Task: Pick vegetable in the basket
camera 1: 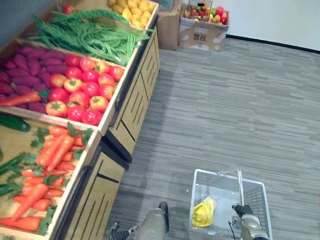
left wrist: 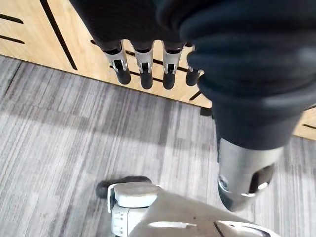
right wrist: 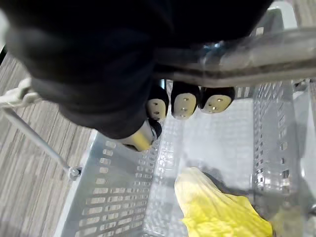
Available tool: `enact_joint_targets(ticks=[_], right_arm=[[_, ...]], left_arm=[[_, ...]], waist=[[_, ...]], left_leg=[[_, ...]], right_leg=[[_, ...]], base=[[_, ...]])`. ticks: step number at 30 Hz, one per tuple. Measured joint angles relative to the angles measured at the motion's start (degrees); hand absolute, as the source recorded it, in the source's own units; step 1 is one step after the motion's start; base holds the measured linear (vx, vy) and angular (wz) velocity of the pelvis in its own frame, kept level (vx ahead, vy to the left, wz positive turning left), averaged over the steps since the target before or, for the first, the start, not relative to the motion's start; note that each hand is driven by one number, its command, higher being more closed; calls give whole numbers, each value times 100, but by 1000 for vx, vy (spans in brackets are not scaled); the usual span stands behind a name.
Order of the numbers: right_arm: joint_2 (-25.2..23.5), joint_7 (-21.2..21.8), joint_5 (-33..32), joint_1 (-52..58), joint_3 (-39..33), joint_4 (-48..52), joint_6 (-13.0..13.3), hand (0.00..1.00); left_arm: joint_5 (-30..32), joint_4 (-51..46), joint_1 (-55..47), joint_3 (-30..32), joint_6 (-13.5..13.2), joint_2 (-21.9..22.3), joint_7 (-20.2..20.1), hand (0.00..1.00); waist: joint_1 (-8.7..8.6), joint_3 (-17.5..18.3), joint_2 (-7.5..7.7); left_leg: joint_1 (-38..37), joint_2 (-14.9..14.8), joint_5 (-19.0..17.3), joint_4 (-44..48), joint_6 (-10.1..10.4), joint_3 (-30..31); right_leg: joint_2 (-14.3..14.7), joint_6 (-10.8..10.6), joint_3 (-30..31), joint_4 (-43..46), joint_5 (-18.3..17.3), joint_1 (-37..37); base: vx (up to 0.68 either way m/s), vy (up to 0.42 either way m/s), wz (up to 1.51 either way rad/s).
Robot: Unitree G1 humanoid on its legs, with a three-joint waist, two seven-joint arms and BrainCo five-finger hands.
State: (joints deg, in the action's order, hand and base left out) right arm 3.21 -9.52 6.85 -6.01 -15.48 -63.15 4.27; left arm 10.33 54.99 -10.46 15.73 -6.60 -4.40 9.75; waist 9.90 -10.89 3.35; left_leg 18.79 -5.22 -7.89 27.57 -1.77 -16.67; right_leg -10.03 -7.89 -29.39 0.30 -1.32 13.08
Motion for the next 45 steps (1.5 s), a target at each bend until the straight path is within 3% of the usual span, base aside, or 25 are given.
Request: enact_joint_targets(ticks=[4,6,7,8,9,10,11,13,15,17,18,22,23,24,25,27,29,31,33,34,36,38,40,42,45], right_arm=[[-48,6,5,190,14,86,6,100],[-55,10,7,141,16,65,-7,100],[-61,11,19,162,22,-6,-21,100],[-71,11,69,166,26,-59,-34,100],[-97,10,144,159,37,-67,-27,100],[-94,8,167,112,33,-70,-28,100],[-81,3,170,50,23,-75,-25,100],[-68,-25,168,14,18,-40,35,100],[-7,-75,152,-5,1,-28,113,100],[16,-142,59,21,-336,83,142,100],[14,-144,35,44,-423,115,137,100],[-10,-87,-64,203,-837,143,120,100],[-23,-69,-64,222,-917,143,115,100],[-92,-16,-63,299,-1083,143,101,100],[-95,37,-53,353,-1322,133,80,100],[-94,50,-55,284,-1626,103,-29,100],[-27,104,-54,131,-1631,-115,-71,100],[23,113,-54,127,-1702,-187,-114,100],[78,64,-64,117,-1793,-303,-115,100],[102,14,-67,138,-1815,-312,-114,100],[119,-8,-67,157,-1970,-330,-114,100],[146,-56,-94,235,-2182,-353,-108,100],[135,-115,-126,265,-2265,-377,-109,100],[93,-108,-129,218,-2211,-451,-110,100],[51,-2,-122,135,-1992,-483,-112,100]], left_arm=[[175,28,86,-6,31,18,-1,0],[177,37,48,6,78,7,6,0],[179,29,12,-57,93,-40,7,0],[182,16,-8,-98,96,-74,6,0],[183,-43,-43,-208,102,-158,7,0],[183,-64,-37,-268,104,-203,2,0],[182,-164,-11,-372,104,-232,3,0],[182,-301,8,-416,96,-272,10,0],[182,-307,41,-407,103,-281,42,0],[178,-297,248,-406,122,-247,107,0],[175,-300,255,-398,128,-232,119,0],[176,-287,344,-188,167,-29,116,0],[176,-283,340,-172,167,-14,116,0],[176,-276,342,-88,160,-31,111,0],[159,-85,466,121,167,60,113,0],[113,-6,336,298,164,283,107,0],[100,147,212,395,180,304,107,0],[100,229,178,490,184,314,111,0],[98,228,178,490,180,312,110,0],[76,224,180,487,181,301,109,0],[-52,217,198,456,183,252,105,0],[-122,215,189,362,185,141,112,0],[-122,209,194,328,197,93,112,0],[-121,256,155,272,217,-31,118,0],[-113,378,157,281,226,-88,123,0]], waist=[[-17,288,35],[-18,300,49],[-16,316,75],[-21,327,95],[-29,353,156],[-37,364,172],[-66,355,178],[-181,328,66],[-183,335,61],[-187,335,45],[-180,337,36],[-175,417,-67],[-177,448,-44],[-184,557,109],[-186,633,71],[-156,720,-161],[-153,706,-215],[-177,697,-199],[-178,697,-198],[-199,695,-184],[-267,657,-120],[-527,620,-56],[-620,630,-74],[-612,624,80],[-617,594,160]], left_leg=[[-491,240,43,-1374,-155,-121],[-699,322,122,-1734,-162,47],[-854,381,103,-1830,-184,185],[-925,410,77,-1836,-203,259],[-1026,478,49,-1805,-299,462],[-1059,509,29,-1771,-337,609],[-1160,543,-3,-1744,-379,892],[-1431,547,-17,-1822,-399,1520],[-1659,569,-30,-1952,-407,2044],[-1761,577,-158,-1905,-352,2810],[-1795,577,-203,-1892,-341,3006],[-1728,549,-862,-1234,15,4192],[-1680,573,-977,-1109,82,4366],[-1557,654,-1178,-883,236,4629],[-1430,556,-1312,-663,432,4702],[-1314,246,-1105,-656,560,4665],[-1307,23,-806,-952,713,4719],[-1303,-25,-343,-1238,804,4736],[-1264,-34,-165,-1291,879,4707],[-1179,-33,-44,-1298,1023,4534],[-1043,-18,149,-1296,1072,3808],[-907,-146,384,-1454,913,1901],[-937,-220,451,-1718,800,756],[-1064,-164,497,-2108,732,671],[-1207,-32,683,-2561,568,645]], right_leg=[[-32,-27,-236,268,15,-115],[-280,-43,-247,1314,4,-463],[-546,-192,-215,2248,97,-721],[-684,-372,-150,2729,232,-861],[-902,-532,88,3583,694,-1178],[-962,-548,259,3954,944,-1352],[-938,-560,542,4805,900,-1659],[-601,-333,819,5704,360,-2104],[-390,-75,834,5651,-59,-2474],[-291,269,812,4581,-428,-2830],[-262,294,879,4192,-443,-2892],[2,143,2317,1582,-296,-2903],[0,101,2419,1429,-269,-2874],[-8,23,2462,1091,-119,-2751],[47,-129,2160,1002,124,-2586],[266,167,1730,969,21,-2472],[383,319,1472,927,-72,-2371],[361,384,1111,740,-113,-2136],[342,421,850,629,-137,-1952],[290,421,649,572,-137,-1851],[152,418,366,544,-139,-1741],[-85,416,-130,543,-139,-1517],[-119,416,-365,538,-139,-1408],[-101,405,-398,432,-133,-1375],[-127,296,-372,263,-64,-1356]], base=[[63,71,39],[112,129,43],[135,142,53],[181,148,66],[164,110,63],[238,108,95],[255,65,122],[286,15,162],[213,-49,149],[217,-103,175],[255,-139,166],[317,-247,146],[486,-475,163],[446,-461,171],[422,-431,163],[377,-400,106],[247,-334,59],[183,-241,81],[142,-141,91],[123,-75,86],[64,17,101],[20,106,152],[-8,146,104],[-37,123,46],[-85,73,10]])
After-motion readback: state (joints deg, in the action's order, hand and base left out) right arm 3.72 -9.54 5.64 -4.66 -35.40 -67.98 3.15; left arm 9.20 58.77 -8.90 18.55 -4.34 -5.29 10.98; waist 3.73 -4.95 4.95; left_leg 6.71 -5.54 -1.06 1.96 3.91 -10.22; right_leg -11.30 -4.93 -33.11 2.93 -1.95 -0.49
